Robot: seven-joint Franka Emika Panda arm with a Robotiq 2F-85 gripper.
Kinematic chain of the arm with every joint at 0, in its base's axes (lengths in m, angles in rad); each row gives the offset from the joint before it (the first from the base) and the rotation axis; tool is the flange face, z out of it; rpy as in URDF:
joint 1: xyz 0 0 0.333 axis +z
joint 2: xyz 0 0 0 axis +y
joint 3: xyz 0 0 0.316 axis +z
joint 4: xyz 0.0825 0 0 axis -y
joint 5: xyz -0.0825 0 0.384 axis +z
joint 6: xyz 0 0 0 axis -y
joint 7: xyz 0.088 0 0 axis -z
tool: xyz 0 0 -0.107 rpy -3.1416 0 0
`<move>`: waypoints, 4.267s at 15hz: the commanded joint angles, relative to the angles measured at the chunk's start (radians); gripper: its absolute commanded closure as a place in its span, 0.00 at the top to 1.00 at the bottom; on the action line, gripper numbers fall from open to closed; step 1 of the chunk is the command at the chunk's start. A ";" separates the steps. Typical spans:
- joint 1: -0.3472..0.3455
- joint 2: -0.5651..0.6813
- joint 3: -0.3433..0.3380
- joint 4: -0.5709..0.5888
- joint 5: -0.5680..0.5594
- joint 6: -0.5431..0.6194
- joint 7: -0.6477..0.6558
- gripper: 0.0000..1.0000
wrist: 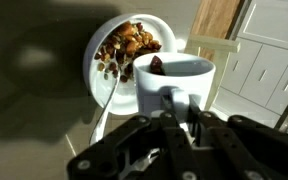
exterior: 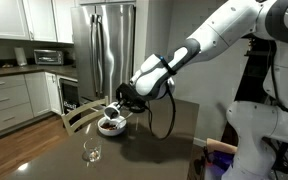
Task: Pour the contents from the white cup into the white bowl
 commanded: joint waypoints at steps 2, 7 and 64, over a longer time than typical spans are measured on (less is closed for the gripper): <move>-0.015 0.031 0.018 -0.004 0.007 0.000 0.016 0.04; 0.001 0.095 0.019 -0.006 0.007 0.030 0.023 0.04; 0.221 0.236 -0.135 -0.017 0.048 0.059 0.012 0.04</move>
